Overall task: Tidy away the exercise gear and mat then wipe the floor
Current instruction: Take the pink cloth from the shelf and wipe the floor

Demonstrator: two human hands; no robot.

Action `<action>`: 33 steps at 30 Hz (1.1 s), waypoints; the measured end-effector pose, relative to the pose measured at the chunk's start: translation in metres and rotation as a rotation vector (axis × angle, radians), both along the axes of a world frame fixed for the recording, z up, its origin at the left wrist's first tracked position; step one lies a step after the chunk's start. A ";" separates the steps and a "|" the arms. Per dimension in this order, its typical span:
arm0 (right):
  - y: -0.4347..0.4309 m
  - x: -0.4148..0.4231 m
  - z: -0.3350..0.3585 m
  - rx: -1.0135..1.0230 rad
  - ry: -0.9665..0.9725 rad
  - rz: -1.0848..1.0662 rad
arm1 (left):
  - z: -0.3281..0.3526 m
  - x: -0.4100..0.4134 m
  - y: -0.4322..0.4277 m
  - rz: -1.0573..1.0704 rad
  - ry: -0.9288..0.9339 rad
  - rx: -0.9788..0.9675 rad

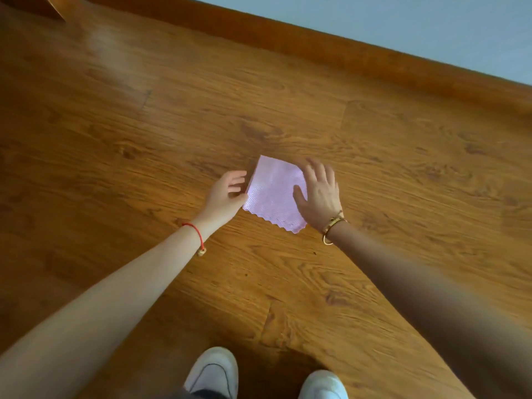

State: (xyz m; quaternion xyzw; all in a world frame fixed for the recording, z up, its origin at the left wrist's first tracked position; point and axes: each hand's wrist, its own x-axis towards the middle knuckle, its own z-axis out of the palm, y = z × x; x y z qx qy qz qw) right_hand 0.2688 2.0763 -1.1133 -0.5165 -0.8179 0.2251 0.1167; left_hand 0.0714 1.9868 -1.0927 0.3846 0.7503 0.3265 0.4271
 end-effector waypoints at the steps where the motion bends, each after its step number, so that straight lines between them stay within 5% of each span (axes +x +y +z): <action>1: -0.003 -0.001 -0.004 0.014 -0.038 0.082 | -0.002 -0.001 -0.004 -0.012 0.033 0.020; 8: -0.002 -0.025 -0.036 -0.076 -0.338 0.418 | -0.012 -0.016 -0.031 -0.020 0.113 0.118; 19: 0.001 -0.092 -0.057 0.104 -0.321 0.592 | -0.030 -0.043 -0.015 0.028 0.210 0.147; 26: 0.024 -0.110 -0.060 0.076 -0.337 0.421 | -0.039 -0.058 -0.009 -0.040 0.430 0.143; 33: -0.013 -0.107 -0.060 0.074 -0.317 0.432 | -0.047 -0.062 -0.026 -0.208 0.747 -0.068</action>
